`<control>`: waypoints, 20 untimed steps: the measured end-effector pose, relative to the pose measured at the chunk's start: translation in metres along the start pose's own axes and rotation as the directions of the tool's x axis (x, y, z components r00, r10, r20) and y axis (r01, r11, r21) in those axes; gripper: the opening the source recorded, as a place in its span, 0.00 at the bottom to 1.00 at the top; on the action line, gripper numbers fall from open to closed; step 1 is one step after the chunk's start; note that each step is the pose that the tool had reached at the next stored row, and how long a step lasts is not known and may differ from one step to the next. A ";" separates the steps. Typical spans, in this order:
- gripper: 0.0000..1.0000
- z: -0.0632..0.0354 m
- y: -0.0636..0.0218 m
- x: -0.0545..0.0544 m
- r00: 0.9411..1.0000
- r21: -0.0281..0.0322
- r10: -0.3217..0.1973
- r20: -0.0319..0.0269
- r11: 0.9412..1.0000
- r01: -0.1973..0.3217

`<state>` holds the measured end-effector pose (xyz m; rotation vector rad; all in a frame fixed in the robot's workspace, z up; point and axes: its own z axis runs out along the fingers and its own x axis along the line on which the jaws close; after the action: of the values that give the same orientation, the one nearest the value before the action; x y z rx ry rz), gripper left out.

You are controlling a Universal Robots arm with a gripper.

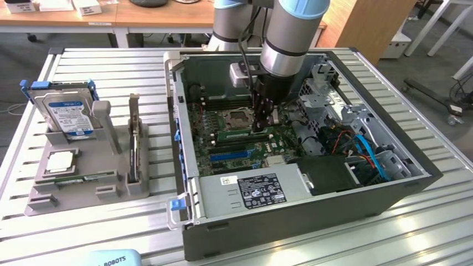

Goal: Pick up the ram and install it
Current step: 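Insert the ram into the slot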

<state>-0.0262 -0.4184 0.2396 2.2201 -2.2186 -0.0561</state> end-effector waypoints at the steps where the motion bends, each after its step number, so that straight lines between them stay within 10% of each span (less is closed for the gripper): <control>1: 0.11 0.0002 0.0000 0.000 1.000 0.000 0.000 0.000 1.000 0.000; 20: 0.11 0.0028 0.0003 0.000 1.000 0.000 0.005 0.000 1.000 -0.005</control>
<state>-0.0266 -0.4184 0.2368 2.2150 -2.2238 -0.0561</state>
